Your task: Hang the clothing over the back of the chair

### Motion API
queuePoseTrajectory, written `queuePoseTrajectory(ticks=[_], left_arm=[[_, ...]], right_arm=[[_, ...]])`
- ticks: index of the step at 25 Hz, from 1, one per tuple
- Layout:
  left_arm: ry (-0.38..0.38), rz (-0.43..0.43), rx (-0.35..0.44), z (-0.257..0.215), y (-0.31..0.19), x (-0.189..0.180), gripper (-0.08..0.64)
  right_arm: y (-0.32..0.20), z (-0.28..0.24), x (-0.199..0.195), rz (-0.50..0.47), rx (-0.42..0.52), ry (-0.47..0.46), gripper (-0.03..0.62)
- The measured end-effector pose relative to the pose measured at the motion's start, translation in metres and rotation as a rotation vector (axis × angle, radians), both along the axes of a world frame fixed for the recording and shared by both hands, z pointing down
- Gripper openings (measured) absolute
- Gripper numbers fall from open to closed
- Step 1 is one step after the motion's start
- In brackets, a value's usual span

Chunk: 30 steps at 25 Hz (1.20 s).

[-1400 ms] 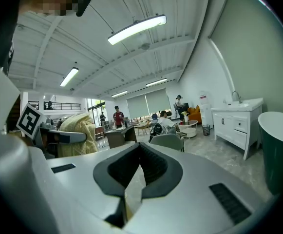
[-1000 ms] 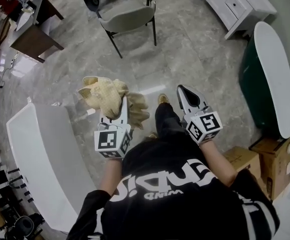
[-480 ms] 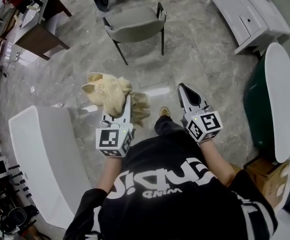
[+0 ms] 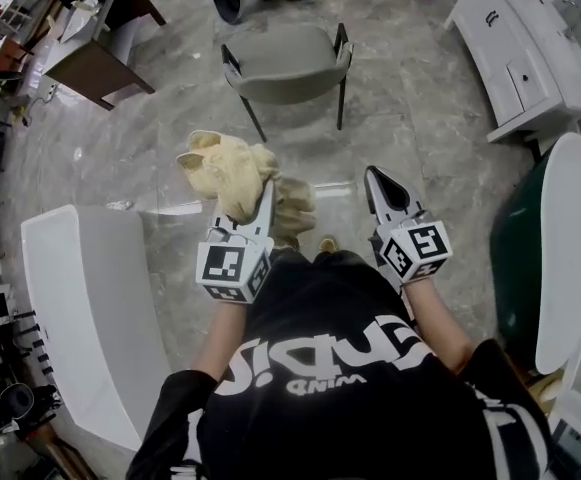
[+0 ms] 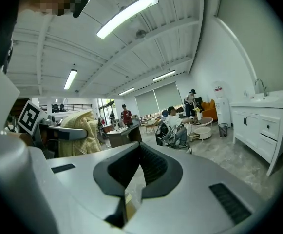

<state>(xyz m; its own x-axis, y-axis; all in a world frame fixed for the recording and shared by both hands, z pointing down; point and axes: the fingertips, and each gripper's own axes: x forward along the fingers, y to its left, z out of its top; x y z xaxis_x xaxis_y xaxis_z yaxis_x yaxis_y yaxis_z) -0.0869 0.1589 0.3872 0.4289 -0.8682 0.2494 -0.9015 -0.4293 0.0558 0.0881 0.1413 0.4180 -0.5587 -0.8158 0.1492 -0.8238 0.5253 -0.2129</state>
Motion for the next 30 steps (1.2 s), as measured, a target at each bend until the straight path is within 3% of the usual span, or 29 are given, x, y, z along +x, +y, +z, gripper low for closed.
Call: queuePoseTrajectory(ticks=[10,30], left_arm=[[0.011,0.022,-0.023,0.014,-0.093,0.011,0.057],[0.049,0.202,-0.045,0.02,-0.303,0.005,0.057]], right_arm=[[-0.085,0.011,-0.005,-0.027,-0.019,0.012,0.014],[-0.276,0.007,-0.046,0.029,-0.026,0.064,0.014]])
